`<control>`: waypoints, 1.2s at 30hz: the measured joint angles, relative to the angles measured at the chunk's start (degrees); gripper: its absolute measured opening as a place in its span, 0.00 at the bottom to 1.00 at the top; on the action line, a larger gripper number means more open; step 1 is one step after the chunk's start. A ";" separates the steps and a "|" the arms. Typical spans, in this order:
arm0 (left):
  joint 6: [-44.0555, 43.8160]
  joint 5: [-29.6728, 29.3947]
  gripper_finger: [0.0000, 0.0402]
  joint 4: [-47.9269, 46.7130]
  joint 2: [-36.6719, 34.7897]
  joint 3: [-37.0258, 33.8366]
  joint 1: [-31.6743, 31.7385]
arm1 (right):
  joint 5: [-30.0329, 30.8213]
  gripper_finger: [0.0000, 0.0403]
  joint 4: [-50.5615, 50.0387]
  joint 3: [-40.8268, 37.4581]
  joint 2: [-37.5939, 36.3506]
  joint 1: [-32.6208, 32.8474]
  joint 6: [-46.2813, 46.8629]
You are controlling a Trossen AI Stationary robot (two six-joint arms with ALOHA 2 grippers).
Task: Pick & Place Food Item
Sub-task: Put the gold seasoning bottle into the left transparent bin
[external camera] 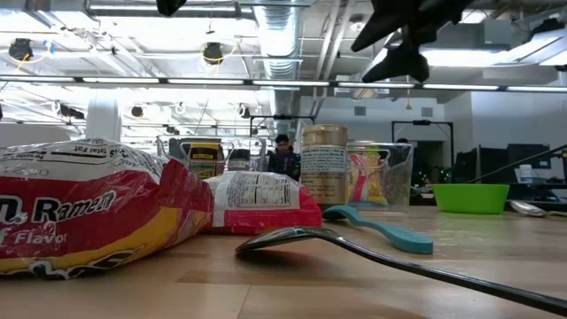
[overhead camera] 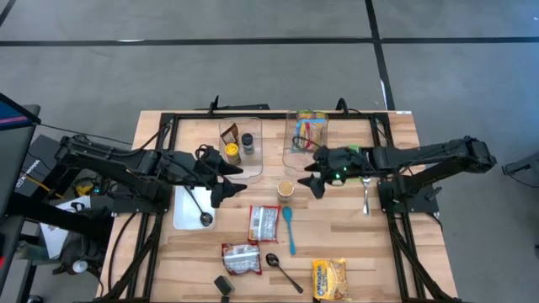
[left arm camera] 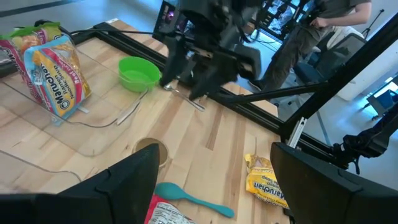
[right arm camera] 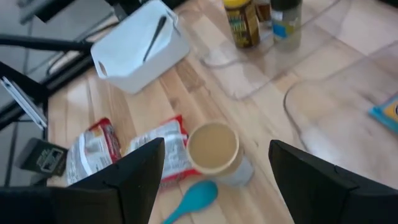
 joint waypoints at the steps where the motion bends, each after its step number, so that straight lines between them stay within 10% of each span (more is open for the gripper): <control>1: 0.00 -0.01 0.75 -0.01 0.00 0.00 0.00 | 1.28 0.70 -0.50 0.00 0.00 1.28 0.84; 14: 0.01 -0.02 0.75 0.00 0.00 0.00 0.02 | 19.91 0.70 -5.27 0.01 2.64 16.91 11.44; 36: 0.02 -0.04 0.75 0.02 0.02 0.00 0.02 | 19.33 0.70 -3.33 0.00 27.16 21.58 23.82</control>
